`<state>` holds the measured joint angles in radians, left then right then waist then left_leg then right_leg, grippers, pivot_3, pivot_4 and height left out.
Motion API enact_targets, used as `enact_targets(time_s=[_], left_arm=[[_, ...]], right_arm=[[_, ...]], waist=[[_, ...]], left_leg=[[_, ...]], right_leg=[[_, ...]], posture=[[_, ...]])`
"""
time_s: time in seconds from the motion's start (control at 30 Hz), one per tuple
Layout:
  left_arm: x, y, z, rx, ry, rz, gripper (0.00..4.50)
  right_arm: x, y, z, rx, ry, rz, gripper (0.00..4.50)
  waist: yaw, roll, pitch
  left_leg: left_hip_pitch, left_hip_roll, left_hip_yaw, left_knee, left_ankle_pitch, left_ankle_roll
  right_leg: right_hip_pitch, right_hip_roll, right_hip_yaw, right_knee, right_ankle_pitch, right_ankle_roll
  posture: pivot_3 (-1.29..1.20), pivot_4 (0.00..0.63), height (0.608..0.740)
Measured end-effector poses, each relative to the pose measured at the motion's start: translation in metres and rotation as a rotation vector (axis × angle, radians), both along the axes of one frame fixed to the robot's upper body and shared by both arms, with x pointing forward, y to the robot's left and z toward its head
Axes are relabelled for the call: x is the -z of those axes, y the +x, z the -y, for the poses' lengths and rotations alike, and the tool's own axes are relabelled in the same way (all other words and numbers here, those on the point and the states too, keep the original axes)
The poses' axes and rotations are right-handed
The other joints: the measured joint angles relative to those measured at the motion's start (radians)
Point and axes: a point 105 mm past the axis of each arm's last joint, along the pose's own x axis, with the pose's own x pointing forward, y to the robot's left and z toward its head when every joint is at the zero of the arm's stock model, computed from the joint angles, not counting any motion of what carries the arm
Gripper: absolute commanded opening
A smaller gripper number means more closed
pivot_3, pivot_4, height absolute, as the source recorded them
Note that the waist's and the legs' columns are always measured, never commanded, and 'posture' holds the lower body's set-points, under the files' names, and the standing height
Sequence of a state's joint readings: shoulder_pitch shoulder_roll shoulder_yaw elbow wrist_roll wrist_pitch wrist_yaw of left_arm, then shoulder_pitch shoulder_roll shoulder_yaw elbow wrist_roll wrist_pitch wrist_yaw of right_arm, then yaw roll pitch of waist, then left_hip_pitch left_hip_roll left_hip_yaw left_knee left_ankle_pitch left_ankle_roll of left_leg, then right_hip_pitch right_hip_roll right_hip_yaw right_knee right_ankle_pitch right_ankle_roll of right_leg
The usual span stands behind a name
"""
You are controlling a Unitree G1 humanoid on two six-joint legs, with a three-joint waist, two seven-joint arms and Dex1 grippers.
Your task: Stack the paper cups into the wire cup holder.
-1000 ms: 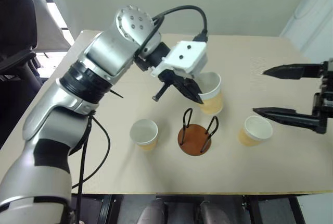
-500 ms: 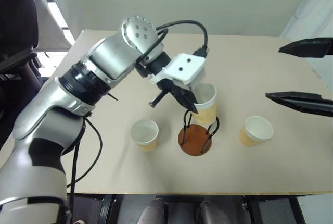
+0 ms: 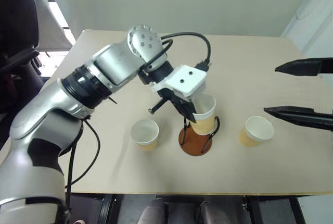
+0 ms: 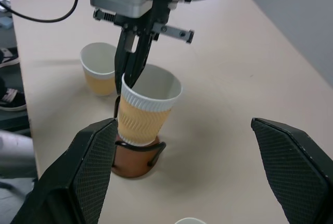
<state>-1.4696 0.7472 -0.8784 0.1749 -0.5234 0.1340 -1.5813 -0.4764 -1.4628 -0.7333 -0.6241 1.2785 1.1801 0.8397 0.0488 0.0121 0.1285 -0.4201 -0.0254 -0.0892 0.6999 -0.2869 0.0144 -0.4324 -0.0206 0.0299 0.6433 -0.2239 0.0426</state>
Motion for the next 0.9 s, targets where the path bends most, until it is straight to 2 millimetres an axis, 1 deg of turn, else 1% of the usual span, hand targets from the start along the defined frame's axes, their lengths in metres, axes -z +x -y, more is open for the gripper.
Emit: enact_targets(time_s=[0.3, 0.4, 0.63, 0.67, 0.7, 0.77, 0.87, 0.9], left_arm=[[0.007, -0.002, -0.003, 0.014, 0.035, 0.008, 0.05], [0.008, 0.0, -0.002, 0.021, 0.042, 0.03, 0.59], [0.009, 0.0, 0.005, 0.03, 0.026, 0.02, 3.0], [0.008, 0.001, 0.005, 0.026, 0.02, 0.015, 3.42], [0.007, 0.001, 0.006, 0.024, 0.012, 0.012, 3.68], [0.001, 0.002, 0.012, 0.014, -0.032, -0.005, 4.35], [-0.017, 0.004, 0.016, -0.021, -0.125, -0.036, 4.35], [-0.026, 0.005, 0.016, -0.043, -0.169, -0.054, 4.35]], right_arm=[[-0.002, 0.001, 0.002, 0.008, -0.008, 0.016, 4.21], [-0.003, 0.002, 0.002, 0.007, -0.009, 0.028, 4.21], [-0.003, 0.004, 0.002, 0.011, -0.012, 0.044, 4.21], [-0.003, 0.005, 0.003, 0.012, -0.012, 0.045, 4.21], [-0.003, 0.006, 0.003, 0.012, -0.013, 0.046, 4.21], [-0.001, 0.008, 0.002, 0.007, -0.01, 0.051, 4.21], [0.008, 0.014, 0.003, 0.01, -0.005, 0.046, 4.21], [0.015, 0.017, 0.004, 0.019, -0.004, 0.03, 4.21]], waist=[[0.0, 0.0, 0.0], [0.0, 0.0, 0.0], [0.0, 0.0, 0.0], [0.0, 0.0, 0.0], [0.0, 0.0, 0.0], [0.002, 0.0, 0.0], [0.001, 0.0, 0.0], [0.001, 0.0, 0.0]], left_leg=[[0.0, 0.0, 0.0, 0.0, 0.0, 0.0], [0.0, 0.0, 0.0, 0.0, 0.0, 0.0], [0.0, 0.0, 0.0, 0.0, 0.0, 0.001], [0.0, 0.0, 0.0, 0.0, 0.0, 0.001], [0.0, 0.0, 0.0, 0.0, 0.0, 0.001], [0.0, 0.0, 0.0, 0.001, 0.0, 0.001], [0.0, 0.0, 0.0, 0.001, 0.0, 0.001], [0.0, 0.0, 0.001, 0.001, 0.0, 0.001]], right_leg=[[0.0, 0.0, 0.0, 0.0, 0.0, 0.0], [0.0, 0.0, 0.0, 0.0, 0.0, 0.0], [0.0, 0.0, 0.0, 0.0, 0.0, 0.0], [0.0, 0.0, 0.0, 0.0, 0.0, 0.0], [0.0, 0.0, 0.0, 0.0, 0.0, 0.0], [0.0, 0.0, 0.0, 0.0, 0.0, 0.0], [0.001, 0.0, 0.0, 0.001, 0.0, 0.0], [0.001, 0.0, 0.0, 0.001, 0.0, 0.0]], posture=[[0.0, 0.15, 0.74], [0.0, 0.15, 0.74], [0.0, 0.15, 0.74], [0.0, 0.15, 0.74], [0.0, 0.15, 0.74], [0.0, 0.15, 0.74], [0.0, 0.15, 0.74], [0.0, 0.15, 0.74]])
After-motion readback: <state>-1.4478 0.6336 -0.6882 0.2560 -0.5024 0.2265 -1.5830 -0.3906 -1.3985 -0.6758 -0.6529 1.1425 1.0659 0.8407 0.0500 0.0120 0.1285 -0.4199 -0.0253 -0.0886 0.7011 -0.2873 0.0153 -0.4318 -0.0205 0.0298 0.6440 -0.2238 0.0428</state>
